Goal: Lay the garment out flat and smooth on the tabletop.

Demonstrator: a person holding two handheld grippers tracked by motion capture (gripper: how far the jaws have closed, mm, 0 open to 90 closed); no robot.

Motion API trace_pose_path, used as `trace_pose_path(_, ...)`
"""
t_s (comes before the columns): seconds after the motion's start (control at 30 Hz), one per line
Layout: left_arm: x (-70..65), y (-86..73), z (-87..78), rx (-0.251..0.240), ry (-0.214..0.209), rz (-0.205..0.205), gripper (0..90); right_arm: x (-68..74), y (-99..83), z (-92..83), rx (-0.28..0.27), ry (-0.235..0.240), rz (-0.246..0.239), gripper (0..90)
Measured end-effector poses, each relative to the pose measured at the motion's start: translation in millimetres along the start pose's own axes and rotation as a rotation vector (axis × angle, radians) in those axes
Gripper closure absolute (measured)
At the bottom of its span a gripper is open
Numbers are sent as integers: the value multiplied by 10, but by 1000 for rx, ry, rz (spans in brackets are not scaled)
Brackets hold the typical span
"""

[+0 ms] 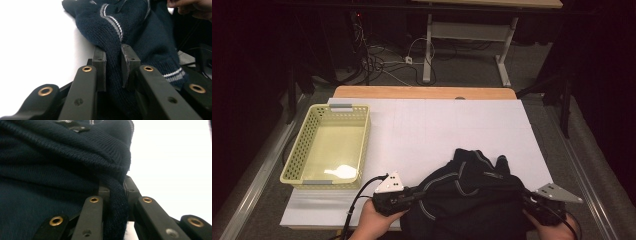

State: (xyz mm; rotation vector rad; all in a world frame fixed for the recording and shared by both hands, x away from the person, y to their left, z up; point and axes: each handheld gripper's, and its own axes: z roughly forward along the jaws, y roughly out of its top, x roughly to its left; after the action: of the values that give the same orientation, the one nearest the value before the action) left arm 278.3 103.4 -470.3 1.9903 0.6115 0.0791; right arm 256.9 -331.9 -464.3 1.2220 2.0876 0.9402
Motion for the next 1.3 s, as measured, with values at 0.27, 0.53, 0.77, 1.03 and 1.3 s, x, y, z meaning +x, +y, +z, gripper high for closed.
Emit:
trace_pose_path(0.27,-31,103,69,-1,-34,26,752,-108,-174,-158,9,-10,42,818)
trace_pose_path(0.53,-105,-3,-85,-4,-13,16,751,3,43,-43,-66,32,27,493)
trace_pose_path(0.77,-176,-165,-295,-13,40,3,748,243,384,171,-130,89,-88,790)
trace_pose_path(1.03,-232,-403,-599,-11,126,-24,748,552,752,531,-161,175,-157,797)
trace_pose_path(1.3,-247,-556,-652,22,132,-52,737,725,914,793,-145,254,-168,693)
